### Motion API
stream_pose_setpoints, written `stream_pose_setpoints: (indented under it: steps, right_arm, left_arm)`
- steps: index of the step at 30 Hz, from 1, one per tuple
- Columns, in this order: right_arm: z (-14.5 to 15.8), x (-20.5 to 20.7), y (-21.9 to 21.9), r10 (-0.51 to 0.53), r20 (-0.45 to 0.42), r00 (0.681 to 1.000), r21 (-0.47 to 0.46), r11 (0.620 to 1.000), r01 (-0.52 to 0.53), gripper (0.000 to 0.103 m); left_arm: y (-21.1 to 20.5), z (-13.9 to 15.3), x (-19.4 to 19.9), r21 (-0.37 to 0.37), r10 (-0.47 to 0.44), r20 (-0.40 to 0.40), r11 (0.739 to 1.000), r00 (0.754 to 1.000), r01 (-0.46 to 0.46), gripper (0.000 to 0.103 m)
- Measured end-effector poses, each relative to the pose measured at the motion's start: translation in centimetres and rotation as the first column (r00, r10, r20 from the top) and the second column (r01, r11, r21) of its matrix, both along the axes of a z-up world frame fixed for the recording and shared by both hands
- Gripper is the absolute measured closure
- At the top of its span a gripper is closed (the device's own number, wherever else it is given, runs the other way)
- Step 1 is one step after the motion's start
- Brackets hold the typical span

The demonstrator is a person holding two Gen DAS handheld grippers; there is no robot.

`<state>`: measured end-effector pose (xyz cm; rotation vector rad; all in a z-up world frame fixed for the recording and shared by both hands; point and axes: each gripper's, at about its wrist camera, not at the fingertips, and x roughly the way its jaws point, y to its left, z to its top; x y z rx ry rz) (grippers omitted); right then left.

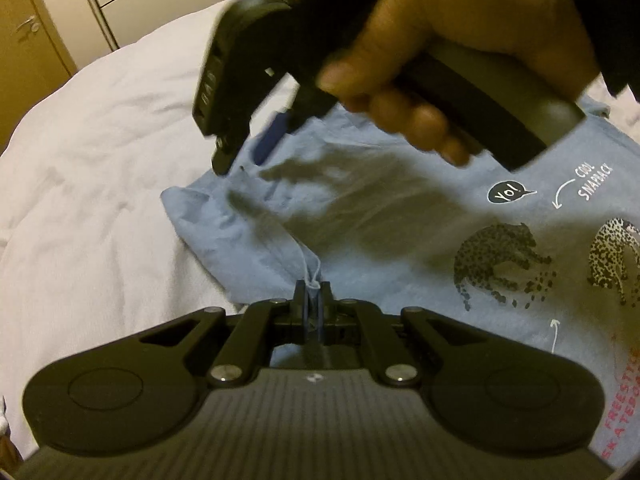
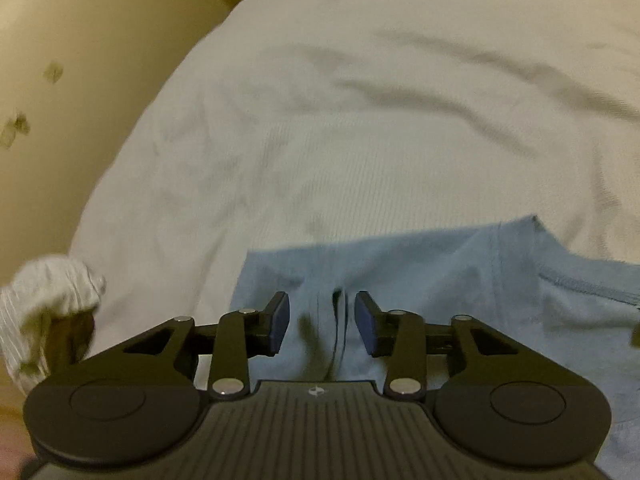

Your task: Fold clothes

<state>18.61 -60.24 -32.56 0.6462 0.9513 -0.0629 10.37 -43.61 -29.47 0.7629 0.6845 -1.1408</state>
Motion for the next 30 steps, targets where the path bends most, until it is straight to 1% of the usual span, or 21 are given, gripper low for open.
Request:
stream_pose_setpoints:
  steps: [4,5,6,7,9,11,14,16,17,18,20,21,23,26,28,30]
  right_arm:
    - [-1.1,0.8,0.3,0.029,0.008,1.0,-0.01,1.0,-0.029,0.063]
    - [-1.3,0.9,0.2,0.026,0.009,1.0,-0.005,1.0,-0.026,0.075]
    - [-1.4,1.0,0.2,0.013,0.002,1.0,0.0,1.0,-0.013,0.082]
    - [-1.4,1.1,0.1,0.0,-0.003,1.0,0.004,1.0,0.0,0.099]
    - [-0.4,0.9,0.0,-0.007,0.022,1.0,-0.011,1.0,0.007,0.1]
    - [1.3,0.7,0.3,0.011,0.072,0.997,-0.071,0.997,-0.005,0.1]
    - [2.1,0.7,-0.1,0.009,0.087,0.996,-0.136,0.991,0.003,0.1]
    - [1.3,1.1,-0.7,-0.005,0.054,0.999,-0.154,0.988,0.014,0.099]
    - [0.8,1.3,-1.0,-0.009,0.03,1.0,-0.156,0.988,0.013,0.092]
    - [0.5,1.3,-1.2,-0.014,0.012,1.0,-0.159,0.987,0.016,0.09]
    - [1.0,0.8,-1.4,-0.039,0.011,0.999,-0.173,0.984,0.041,0.087]
    - [1.3,0.5,-1.5,-0.05,0.014,0.999,-0.182,0.982,0.052,0.087]
    - [2.4,-0.4,-1.1,-0.059,0.028,0.998,-0.197,0.978,0.063,0.083]
    - [3.7,-2.4,-0.1,-0.062,0.041,0.997,-0.178,0.982,0.069,0.081]
    - [3.9,-3.5,1.1,-0.031,0.034,0.999,-0.167,0.985,0.036,0.081]
    - [3.8,-4.6,2.7,0.02,0.017,1.0,-0.163,0.986,-0.017,0.078]
  left_arm:
    - [0.7,0.1,0.5,-0.013,0.013,0.0,1.0,1.0,-0.013,0.101]
    - [0.9,0.0,0.7,-0.013,0.015,0.0,1.0,1.0,-0.015,0.101]
    - [0.9,0.0,0.8,-0.011,0.018,0.001,1.0,1.0,-0.018,0.101]
    - [1.0,0.0,0.8,-0.01,0.02,0.001,1.0,1.0,-0.02,0.101]
    - [1.0,0.1,0.9,-0.016,0.02,0.002,1.0,1.0,-0.02,0.101]
    - [0.8,0.4,0.8,-0.03,0.013,0.007,0.999,1.0,-0.013,0.101]
    - [0.0,0.2,0.5,-0.034,-0.01,-0.013,0.999,1.0,0.01,0.099]
    - [-0.7,-0.3,0.1,-0.022,-0.029,-0.031,0.999,0.999,0.028,0.096]
    - [-1.0,-0.6,-0.2,-0.012,-0.035,-0.04,0.999,0.999,0.034,0.095]
    - [-1.1,-0.9,-0.4,-0.002,-0.039,-0.049,0.999,0.998,0.039,0.092]
    - [-0.2,-0.7,-0.5,-0.007,-0.035,-0.06,0.999,0.998,0.035,0.089]
    - [0.3,-0.5,-0.6,-0.012,-0.033,-0.064,0.999,0.997,0.032,0.086]
    - [1.6,0.1,-0.2,-0.034,-0.01,-0.077,0.999,0.997,0.007,0.085]
    - [3.9,1.0,0.8,-0.056,0.052,-0.078,0.997,0.996,-0.057,0.082]
    - [3.9,0.8,1.5,-0.052,0.086,-0.092,0.994,0.992,-0.091,0.081]
    - [3.8,0.5,2.1,-0.045,0.118,-0.109,0.991,0.987,-0.124,0.081]
